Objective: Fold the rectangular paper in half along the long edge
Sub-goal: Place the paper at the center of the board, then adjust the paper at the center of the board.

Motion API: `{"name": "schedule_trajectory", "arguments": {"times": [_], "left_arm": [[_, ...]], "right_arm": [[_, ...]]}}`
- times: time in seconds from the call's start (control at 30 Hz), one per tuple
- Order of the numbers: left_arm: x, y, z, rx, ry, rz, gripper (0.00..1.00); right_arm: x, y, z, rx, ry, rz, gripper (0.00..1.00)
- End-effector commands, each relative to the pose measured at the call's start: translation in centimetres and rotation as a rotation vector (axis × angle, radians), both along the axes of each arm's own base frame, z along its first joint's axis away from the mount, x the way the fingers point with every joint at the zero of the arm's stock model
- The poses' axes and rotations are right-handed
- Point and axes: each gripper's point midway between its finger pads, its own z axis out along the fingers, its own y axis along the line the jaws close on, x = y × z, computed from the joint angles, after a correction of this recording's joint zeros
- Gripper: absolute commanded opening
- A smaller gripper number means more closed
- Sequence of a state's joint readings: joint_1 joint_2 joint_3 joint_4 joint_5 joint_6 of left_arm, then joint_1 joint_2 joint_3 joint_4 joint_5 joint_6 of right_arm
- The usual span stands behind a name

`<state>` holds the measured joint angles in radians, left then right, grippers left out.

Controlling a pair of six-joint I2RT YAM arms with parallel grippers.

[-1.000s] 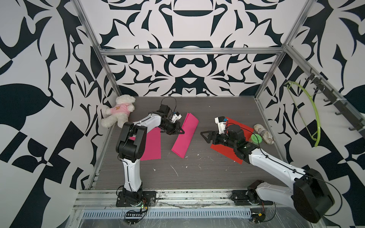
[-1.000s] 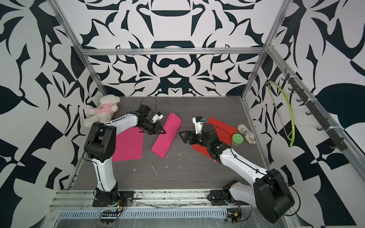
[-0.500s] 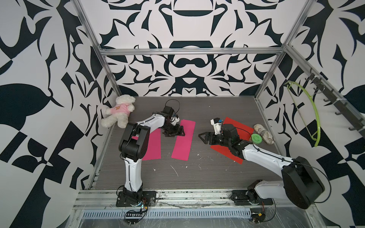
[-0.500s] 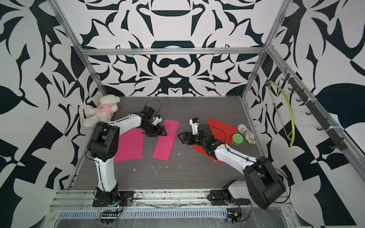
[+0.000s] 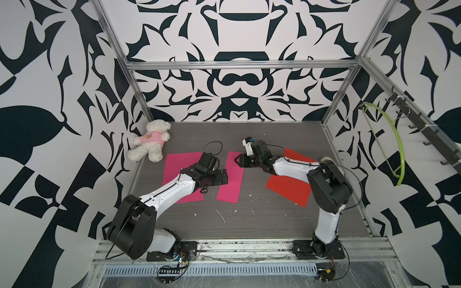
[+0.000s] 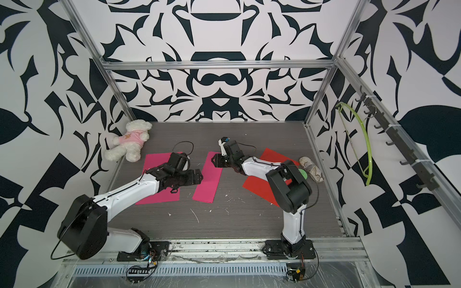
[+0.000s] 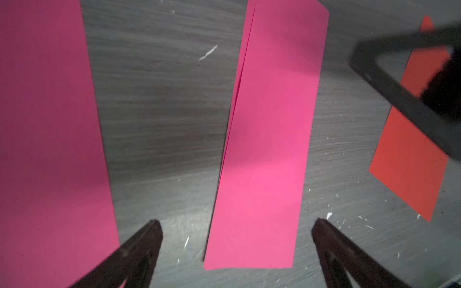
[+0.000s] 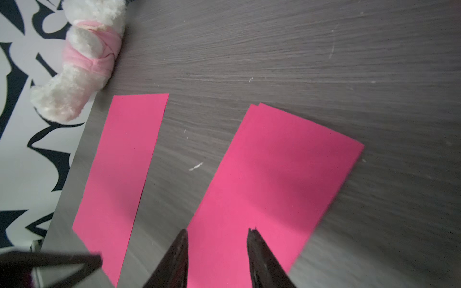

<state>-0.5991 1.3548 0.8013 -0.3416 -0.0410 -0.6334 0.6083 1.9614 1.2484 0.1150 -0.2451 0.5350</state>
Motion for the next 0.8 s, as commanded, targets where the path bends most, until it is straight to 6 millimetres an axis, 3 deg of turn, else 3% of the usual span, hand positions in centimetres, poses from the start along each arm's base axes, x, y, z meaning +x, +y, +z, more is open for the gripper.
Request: {"name": "schedule_trajectory", "arguments": {"times": [0.0,0.17,0.3,0.57,0.77], "left_arm": [[-0.3,0.8,0.6,-0.019,-0.051,0.136,0.99],[-1.4,1.3,1.5,-0.044,-0.081,0.156,0.99],[-1.4,1.3,2.1,-0.045,-0.107,0.136,0.99],[-0.7,0.2,3.5,-0.072,-0.168,0.078,0.99],[-0.1,-2.1,3.0,-0.105,-0.135,0.031,0.99]], "right_arm": [[1.9,0.8,-0.6,-0.044,0.007,-0.04,0.36],[3.9,1.5,-2.4,-0.084,0.013,-0.06,0.29],[4.4,0.5,-3.6,-0.127,0.028,-0.085,0.27],[3.4,-5.3,-3.5,-0.173,0.03,-0.218,0.22],[-0.4,-9.7,-3.9,-0.182,0.047,-0.336,0.19]]}}
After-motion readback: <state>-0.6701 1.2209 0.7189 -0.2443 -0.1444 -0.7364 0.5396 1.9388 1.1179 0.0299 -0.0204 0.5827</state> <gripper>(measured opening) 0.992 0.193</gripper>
